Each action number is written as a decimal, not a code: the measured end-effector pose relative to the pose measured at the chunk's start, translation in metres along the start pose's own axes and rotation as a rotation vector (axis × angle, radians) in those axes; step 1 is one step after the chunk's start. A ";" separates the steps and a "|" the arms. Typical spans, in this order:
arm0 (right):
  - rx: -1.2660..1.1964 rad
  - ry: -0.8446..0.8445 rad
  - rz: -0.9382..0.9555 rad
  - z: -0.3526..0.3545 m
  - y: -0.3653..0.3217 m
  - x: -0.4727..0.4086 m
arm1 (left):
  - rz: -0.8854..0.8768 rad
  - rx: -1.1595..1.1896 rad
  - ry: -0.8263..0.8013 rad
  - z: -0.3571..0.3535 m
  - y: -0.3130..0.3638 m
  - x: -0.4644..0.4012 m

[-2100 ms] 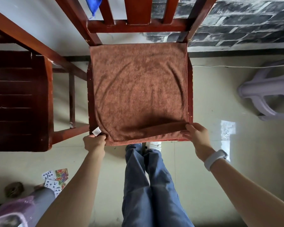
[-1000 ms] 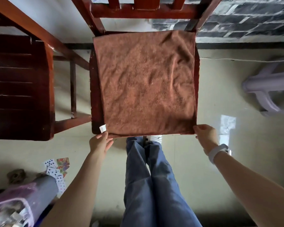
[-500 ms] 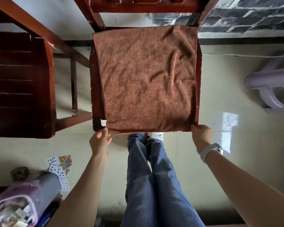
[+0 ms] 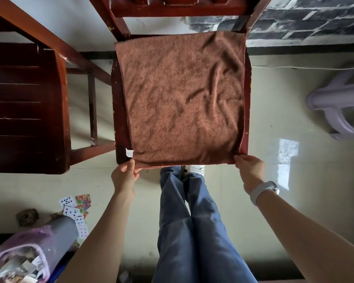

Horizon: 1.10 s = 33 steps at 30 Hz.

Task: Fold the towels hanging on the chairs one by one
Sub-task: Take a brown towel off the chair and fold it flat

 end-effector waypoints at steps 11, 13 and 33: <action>0.063 -0.017 -0.035 0.007 -0.004 -0.006 | -0.035 -0.058 -0.058 0.007 0.024 0.006; -0.065 -0.048 -0.055 0.019 -0.012 0.000 | -0.073 -0.043 -0.052 0.012 0.042 0.010; -0.421 -0.258 -0.166 0.043 -0.030 0.031 | -0.061 0.055 -0.047 0.036 0.074 0.027</action>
Point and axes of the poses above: each hand's wrist, its own x-axis away from the middle knuckle, its own z-axis out of the back of the hand, y = z × x, the point moved 8 cm from there along -x, towards the middle knuckle, and after that the axes turned 12 degrees about -z, right-handed, at the moved point
